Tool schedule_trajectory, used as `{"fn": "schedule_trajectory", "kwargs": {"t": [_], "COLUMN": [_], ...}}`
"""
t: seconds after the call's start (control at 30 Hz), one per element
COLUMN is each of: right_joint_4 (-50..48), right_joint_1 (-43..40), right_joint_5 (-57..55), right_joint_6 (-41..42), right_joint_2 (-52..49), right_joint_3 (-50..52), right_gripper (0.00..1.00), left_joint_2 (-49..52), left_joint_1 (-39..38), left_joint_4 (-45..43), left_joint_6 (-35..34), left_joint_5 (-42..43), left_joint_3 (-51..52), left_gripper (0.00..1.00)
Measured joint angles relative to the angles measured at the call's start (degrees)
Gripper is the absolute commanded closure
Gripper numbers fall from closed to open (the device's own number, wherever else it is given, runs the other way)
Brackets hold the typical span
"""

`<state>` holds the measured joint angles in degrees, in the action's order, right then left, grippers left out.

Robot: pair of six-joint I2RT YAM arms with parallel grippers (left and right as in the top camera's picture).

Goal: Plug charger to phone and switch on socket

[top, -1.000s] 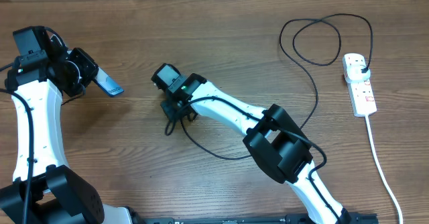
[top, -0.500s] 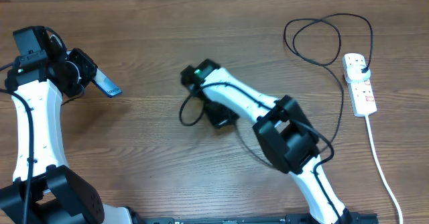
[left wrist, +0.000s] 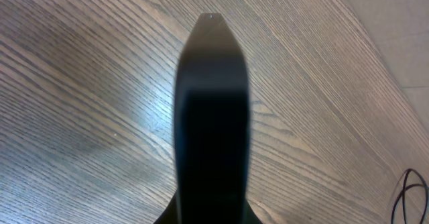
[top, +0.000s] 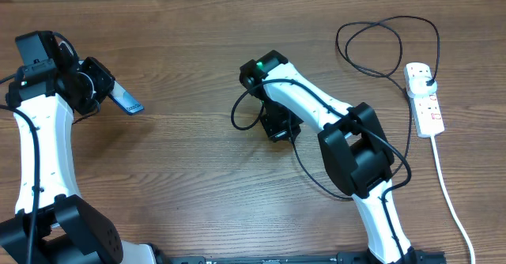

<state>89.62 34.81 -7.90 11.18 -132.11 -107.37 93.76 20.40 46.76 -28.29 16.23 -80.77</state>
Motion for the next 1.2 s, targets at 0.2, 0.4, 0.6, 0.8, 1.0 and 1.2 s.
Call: {"fn": "schedule_trajectory", "kwargs": {"t": [0.2, 0.4, 0.6, 0.8, 1.0, 1.2], "right_joint_4": [0.2, -0.2, -8.0, -15.4, -16.1, -17.4], "right_joint_1": [-3.1, -4.0, -4.5, -10.1, -16.5, -15.9], "right_joint_5": [0.3, 1.1, 2.2, 7.1, 10.8, 13.9], "right_joint_6": [-1.1, -1.9, -2.2, -2.2, -3.9, -4.9], "right_joint_2": [0.5, 0.5, 1.0, 1.0, 1.1, 1.3], "right_joint_3": [3.9, 4.6, 4.6, 4.6, 4.6, 5.9], "right_gripper": [0.69, 0.55, 0.57, 0.57, 0.63, 0.65], "left_joint_2": [0.0, 0.0, 0.0, 0.0, 0.0, 0.0], "left_joint_1": [0.0, 0.0, 0.0, 0.0, 0.0, 0.0], "left_joint_4": [0.0, 0.0, 0.1, 0.2, 0.2, 0.2], "left_joint_6": [0.0, 0.0, 0.1, 3.2, 7.7, 9.0], "left_joint_5": [0.0, 0.9, 1.8, 6.4, 13.7, 17.7], "left_joint_3": [0.0, 0.0, 0.0, 0.0, 0.0, 0.0], "left_gripper": [0.96, 0.95, 0.93, 0.96, 0.96, 0.96]}}
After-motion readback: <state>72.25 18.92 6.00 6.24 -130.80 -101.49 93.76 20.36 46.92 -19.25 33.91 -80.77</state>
